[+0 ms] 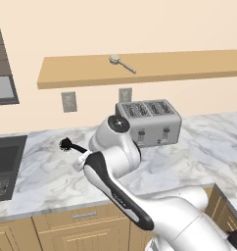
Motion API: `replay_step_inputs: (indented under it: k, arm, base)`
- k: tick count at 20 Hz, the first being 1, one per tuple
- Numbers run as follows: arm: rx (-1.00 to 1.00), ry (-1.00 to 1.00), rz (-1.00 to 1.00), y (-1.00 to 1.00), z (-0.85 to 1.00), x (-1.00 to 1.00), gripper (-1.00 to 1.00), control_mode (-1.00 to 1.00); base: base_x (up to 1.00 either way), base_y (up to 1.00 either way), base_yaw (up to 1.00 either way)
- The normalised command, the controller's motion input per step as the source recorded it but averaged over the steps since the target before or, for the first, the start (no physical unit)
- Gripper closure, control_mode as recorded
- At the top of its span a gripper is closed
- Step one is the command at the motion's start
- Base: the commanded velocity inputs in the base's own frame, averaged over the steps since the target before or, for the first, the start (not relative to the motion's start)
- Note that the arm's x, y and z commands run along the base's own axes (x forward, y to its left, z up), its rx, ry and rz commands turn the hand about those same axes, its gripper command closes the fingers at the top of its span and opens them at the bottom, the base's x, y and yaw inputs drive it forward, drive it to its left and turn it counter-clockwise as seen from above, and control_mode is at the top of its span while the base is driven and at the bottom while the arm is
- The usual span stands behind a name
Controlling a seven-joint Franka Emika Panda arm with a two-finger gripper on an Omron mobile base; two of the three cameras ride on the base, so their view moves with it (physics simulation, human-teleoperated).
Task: Locate and retrieve the dish brush and dish brush from the cabinet. Place them next to the sink.
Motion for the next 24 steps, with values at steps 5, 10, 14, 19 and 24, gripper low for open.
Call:
replay_step_inputs:
  k: [5, 10, 14, 19, 24]
  arm:
    - [0.0, -0.01, 0.03, 0.21, -0.39, 0.35, 1.0, -1.0]
    - [0.0, -0.08, 0.03, 0.23, -0.28, 0.39, 1.0, -1.0]
    - [0.0, -0.05, 0.02, 0.26, -0.18, 0.44, 1.0, -1.0]
    - [-0.02, 0.04, 0.02, 0.29, -0.02, 0.37, 1.0, -1.0]
    - [-0.07, 0.17, 0.01, 0.32, 0.0, 0.29, 1.0, -1.0]
  base:
    - [0.0, 0.0, 0.0]
    - [0.0, 0.0, 0.0]
    - [0.0, 0.0, 0.0]
    - [0.0, 0.0, 0.0]
    - [0.0, 0.0, 0.0]
